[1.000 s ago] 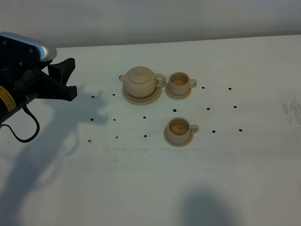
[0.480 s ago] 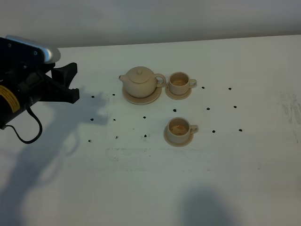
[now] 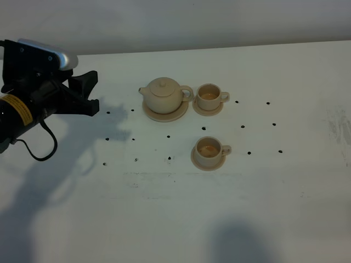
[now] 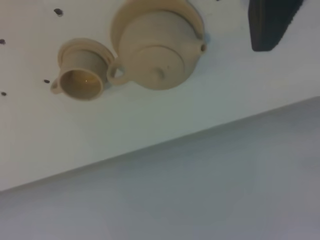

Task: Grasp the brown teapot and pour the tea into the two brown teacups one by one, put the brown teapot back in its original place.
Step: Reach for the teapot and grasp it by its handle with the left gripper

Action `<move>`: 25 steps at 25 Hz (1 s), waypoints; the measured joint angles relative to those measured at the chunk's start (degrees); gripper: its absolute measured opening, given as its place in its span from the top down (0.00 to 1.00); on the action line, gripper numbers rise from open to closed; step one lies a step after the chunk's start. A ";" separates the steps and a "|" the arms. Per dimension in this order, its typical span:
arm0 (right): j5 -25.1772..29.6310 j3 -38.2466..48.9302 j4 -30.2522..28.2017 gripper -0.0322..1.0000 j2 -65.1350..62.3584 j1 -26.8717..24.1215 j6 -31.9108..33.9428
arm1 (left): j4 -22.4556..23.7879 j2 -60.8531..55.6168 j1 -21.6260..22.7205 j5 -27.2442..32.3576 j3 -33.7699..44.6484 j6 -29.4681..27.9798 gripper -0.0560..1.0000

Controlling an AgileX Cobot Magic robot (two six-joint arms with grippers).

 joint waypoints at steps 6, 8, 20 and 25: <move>0.00 0.00 0.05 0.46 0.00 0.00 0.00 | 0.00 3.31 -0.24 -2.51 0.00 0.00 0.50; 0.00 0.00 0.11 0.46 0.00 0.00 0.00 | 0.00 3.44 -1.20 -2.54 -0.35 0.30 0.50; 0.00 0.00 0.92 0.46 0.00 -9.90 0.00 | 0.00 3.45 -9.93 7.37 -10.18 0.55 0.50; 0.00 0.00 0.96 0.46 0.00 -17.48 0.00 | 0.00 3.45 -10.20 8.17 -10.82 0.56 0.50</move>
